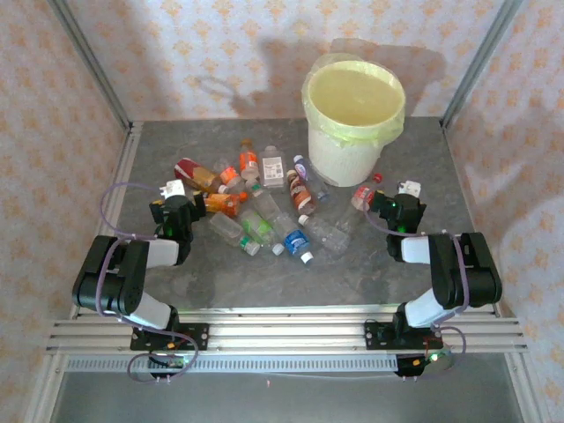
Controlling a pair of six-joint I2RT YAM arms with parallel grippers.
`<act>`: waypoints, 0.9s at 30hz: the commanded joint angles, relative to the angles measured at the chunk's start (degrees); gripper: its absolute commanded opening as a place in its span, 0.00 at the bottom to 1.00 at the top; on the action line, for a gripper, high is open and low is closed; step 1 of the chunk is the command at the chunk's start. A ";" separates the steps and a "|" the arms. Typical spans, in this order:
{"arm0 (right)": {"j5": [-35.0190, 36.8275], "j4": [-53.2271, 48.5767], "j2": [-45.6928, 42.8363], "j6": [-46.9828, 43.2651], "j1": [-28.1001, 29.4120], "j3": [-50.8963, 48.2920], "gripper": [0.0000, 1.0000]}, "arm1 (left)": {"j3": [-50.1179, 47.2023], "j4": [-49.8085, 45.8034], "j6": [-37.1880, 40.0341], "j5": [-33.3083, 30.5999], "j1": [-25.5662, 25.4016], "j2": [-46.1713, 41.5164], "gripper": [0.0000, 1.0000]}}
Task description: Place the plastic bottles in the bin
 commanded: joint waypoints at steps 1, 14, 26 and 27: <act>1.20 1.53 -0.12 -0.14 0.09 0.28 0.99 | 0.05 1.78 0.74 -2.00 -0.64 -0.69 1.00; 1.15 1.43 -0.12 -0.18 0.09 0.38 0.99 | 0.13 1.66 0.77 -2.01 -0.63 -0.70 1.00; 0.07 0.90 -0.21 -0.33 -0.07 0.62 0.99 | 0.34 1.09 0.80 -1.74 -0.64 -1.02 1.00; 0.07 0.90 -0.30 -0.31 -0.08 0.55 0.99 | 0.57 0.43 0.79 -1.67 -0.64 -1.29 1.00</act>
